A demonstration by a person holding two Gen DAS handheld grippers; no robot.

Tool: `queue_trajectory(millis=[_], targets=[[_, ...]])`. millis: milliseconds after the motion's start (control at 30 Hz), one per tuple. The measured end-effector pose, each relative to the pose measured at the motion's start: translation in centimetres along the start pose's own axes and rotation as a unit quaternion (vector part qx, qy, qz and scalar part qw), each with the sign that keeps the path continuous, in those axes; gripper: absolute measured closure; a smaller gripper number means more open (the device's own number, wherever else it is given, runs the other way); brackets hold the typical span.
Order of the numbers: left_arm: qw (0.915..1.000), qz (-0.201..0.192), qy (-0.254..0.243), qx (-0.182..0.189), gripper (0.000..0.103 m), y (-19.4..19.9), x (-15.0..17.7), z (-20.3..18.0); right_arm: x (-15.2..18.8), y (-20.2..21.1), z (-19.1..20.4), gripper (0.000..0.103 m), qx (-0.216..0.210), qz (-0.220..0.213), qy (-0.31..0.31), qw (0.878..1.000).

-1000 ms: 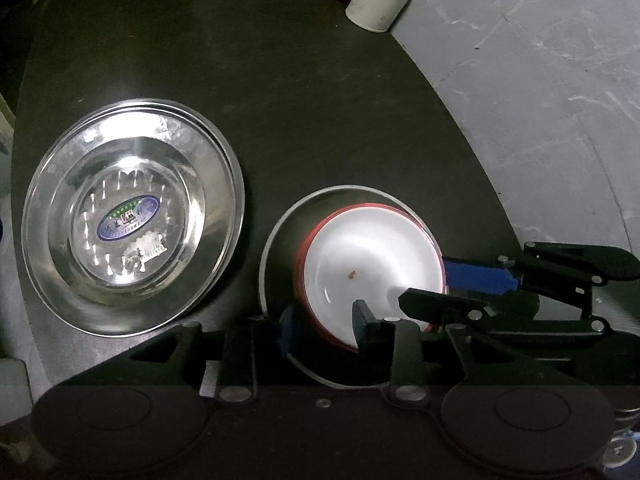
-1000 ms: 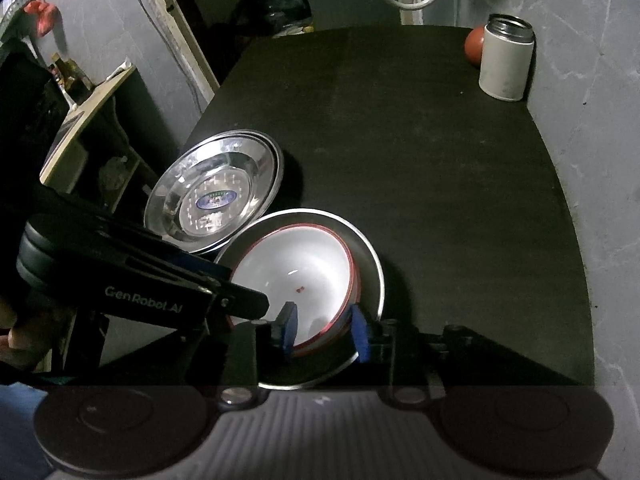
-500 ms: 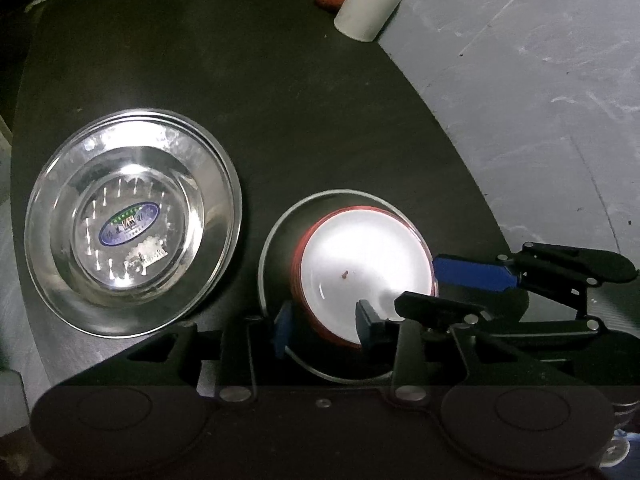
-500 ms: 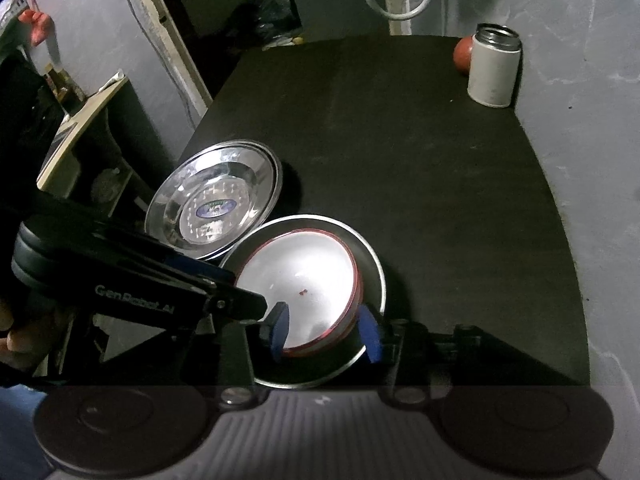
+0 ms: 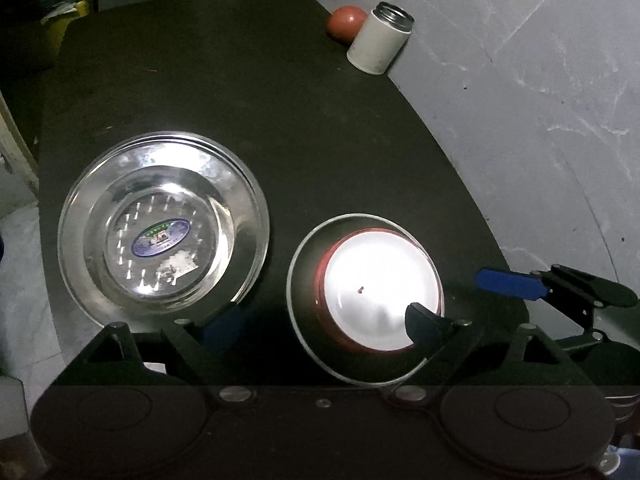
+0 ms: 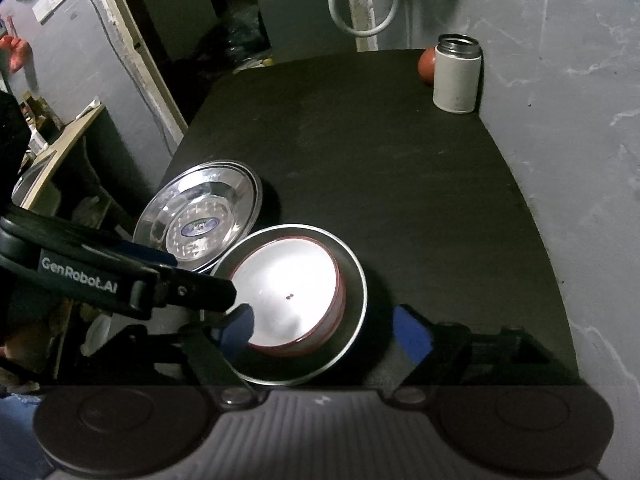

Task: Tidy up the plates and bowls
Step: 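Open the left gripper and release the nested white bowl, then grasp the rim of the steel bowl holding the white bowls with both grippers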

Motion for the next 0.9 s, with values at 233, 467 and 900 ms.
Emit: queue_trajectory(millis=[233, 467, 900], targets=[[0.9999, 0.002, 0.01, -0.006, 0.001, 1.0, 1.1, 1.3, 0.6, 0.6, 0.3, 0.005, 0.026, -0.015, -0.015, 0.999], [0.9991, -0.006, 0.035, -0.025, 0.001, 1.9, 2.8, 3.3, 2.5, 1.4, -0.1, 0.001, 0.07, -0.03, -0.058, 0.995], [0.9948, -0.017, 0.084, -0.055, 0.001, 1.2, 4.8, 5.1, 6.8, 2.9, -1.6, 0.0, 0.152, -0.009, -0.118, 0.981]])
Point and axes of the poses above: each gripper's, at about its wrist camera, not at the fingertips, and y roughly against the way its jaws point, z to its left, x to its underside, the point moved 9 cm from there along -y, roughly the way its jaws point, and after that the axes turned 1 degree about -y, right-handed, at the moved point
